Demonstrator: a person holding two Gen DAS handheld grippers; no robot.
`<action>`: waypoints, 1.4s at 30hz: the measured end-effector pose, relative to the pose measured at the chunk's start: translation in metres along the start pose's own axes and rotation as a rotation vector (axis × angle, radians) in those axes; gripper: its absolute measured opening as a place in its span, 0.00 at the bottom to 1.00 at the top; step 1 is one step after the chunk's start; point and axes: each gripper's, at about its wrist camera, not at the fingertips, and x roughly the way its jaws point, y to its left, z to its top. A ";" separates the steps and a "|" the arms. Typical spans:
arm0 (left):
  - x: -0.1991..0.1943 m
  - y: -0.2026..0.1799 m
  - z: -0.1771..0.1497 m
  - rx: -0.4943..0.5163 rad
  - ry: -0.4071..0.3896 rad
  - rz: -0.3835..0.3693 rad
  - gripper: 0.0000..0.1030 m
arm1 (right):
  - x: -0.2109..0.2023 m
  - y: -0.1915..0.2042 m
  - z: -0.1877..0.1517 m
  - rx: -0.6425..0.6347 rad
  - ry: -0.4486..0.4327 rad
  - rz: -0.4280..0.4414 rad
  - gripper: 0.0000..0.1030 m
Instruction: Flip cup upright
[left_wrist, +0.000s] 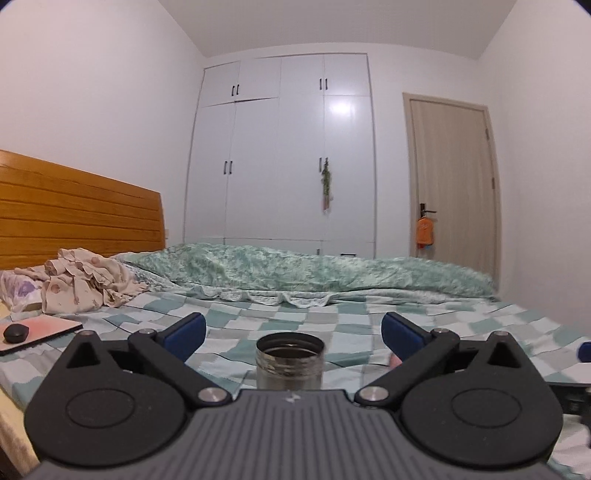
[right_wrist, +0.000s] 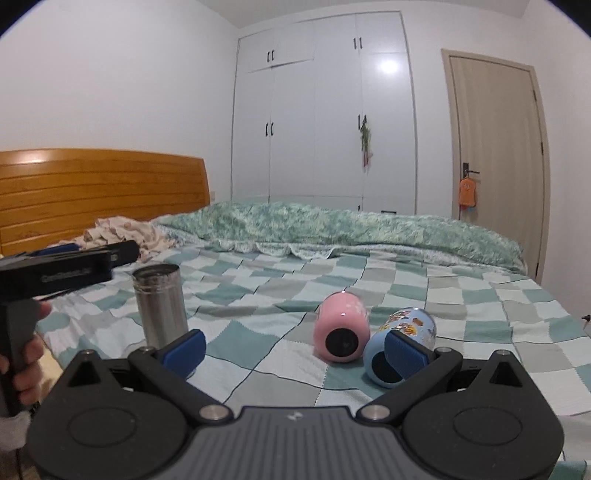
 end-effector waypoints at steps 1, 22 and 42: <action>-0.008 0.000 0.000 -0.002 -0.002 -0.016 1.00 | -0.007 0.001 -0.002 0.002 -0.010 -0.006 1.00; -0.114 -0.014 -0.086 0.059 0.032 -0.108 1.00 | -0.119 -0.007 -0.109 0.010 -0.117 -0.210 1.00; -0.117 -0.022 -0.108 0.098 0.018 -0.105 1.00 | -0.128 -0.008 -0.130 0.016 -0.195 -0.259 1.00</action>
